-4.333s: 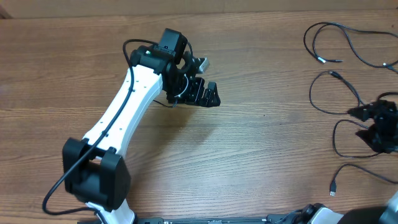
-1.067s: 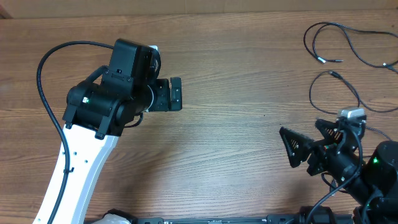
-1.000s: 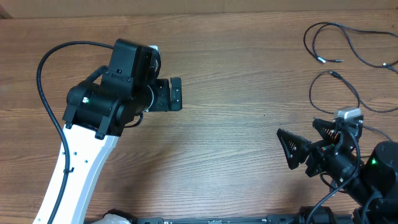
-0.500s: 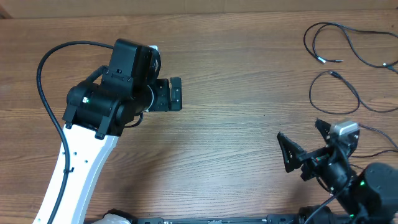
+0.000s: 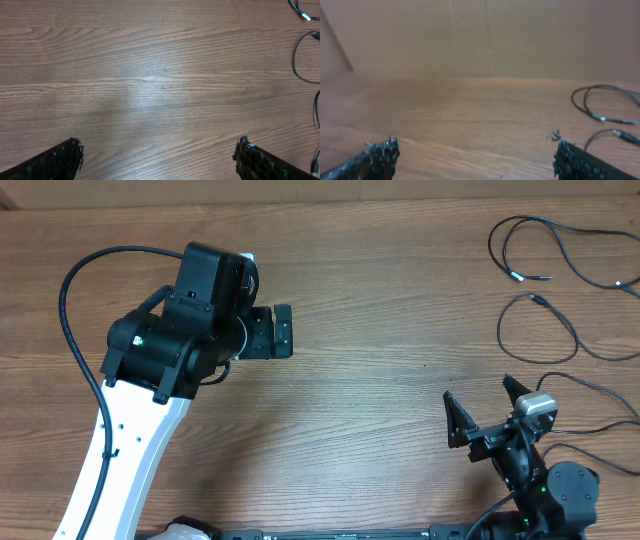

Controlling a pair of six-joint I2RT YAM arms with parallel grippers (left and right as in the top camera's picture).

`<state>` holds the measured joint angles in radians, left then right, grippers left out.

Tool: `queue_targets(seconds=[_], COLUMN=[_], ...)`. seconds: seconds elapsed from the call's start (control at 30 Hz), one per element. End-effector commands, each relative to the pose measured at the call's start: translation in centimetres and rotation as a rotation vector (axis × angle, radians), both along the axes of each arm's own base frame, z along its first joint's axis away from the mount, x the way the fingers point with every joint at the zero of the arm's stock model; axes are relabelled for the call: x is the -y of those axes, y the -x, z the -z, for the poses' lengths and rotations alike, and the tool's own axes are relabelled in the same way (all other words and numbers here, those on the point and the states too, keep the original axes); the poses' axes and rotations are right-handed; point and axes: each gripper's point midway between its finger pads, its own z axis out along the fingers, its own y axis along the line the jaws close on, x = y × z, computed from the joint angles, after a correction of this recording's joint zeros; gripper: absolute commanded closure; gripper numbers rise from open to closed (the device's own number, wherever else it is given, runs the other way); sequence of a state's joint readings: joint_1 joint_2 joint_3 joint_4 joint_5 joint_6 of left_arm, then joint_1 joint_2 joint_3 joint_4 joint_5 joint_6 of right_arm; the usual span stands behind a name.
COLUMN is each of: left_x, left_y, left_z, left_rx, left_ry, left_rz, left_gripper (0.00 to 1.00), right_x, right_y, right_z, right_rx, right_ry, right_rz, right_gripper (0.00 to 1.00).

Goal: Untangle cables

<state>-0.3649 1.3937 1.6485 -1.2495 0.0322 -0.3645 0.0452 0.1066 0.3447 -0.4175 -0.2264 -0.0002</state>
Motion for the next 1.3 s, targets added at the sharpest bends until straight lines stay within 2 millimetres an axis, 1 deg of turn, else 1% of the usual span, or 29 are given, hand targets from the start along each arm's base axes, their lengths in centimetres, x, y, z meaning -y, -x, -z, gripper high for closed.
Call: queue_targets(seconds=[0.0, 0.23, 0.47, 0.83, 1.03, 1.13, 1.27], left_x=[-0.2, -0.2, -0.2, -0.2, -0.2, -0.2, -0.2], left_y=[-0.3, -0.3, -0.3, -0.3, -0.3, -0.3, -0.3], left_z=[-0.2, -0.2, -0.2, -0.2, -0.2, -0.2, -0.2], left_rx=[0.006, 0.006, 0.006, 0.006, 0.006, 0.006, 0.006], left_ry=[-0.003, -0.003, -0.003, -0.003, -0.003, -0.003, -0.003], left_rz=[-0.015, -0.016, -0.015, -0.015, -0.015, -0.015, -0.015], left_gripper=[0.0, 0.0, 0.01, 0.0, 0.0, 0.0, 0.01], right_x=[1.0, 1.7, 2.2, 2.6, 2.7, 2.7, 2.7], right_y=[-0.5, -1.4, -1.9, -2.6, -2.6, -2.6, -2.6], right_z=[0.9, 2.5, 3.9, 4.3, 4.7, 5.5, 5.5], right_rx=[0.033, 0.08, 0.078, 0.157, 0.141, 0.107, 0.108], right_ry=[0.008, -0.001, -0.026, -0.031, -0.03, -0.029, -0.025], right_rz=[0.055, 0.087, 0.117, 0.132, 0.14, 0.14, 0.139], right_gripper=[0.0, 0.0, 0.0, 0.0, 0.0, 0.0, 0.0])
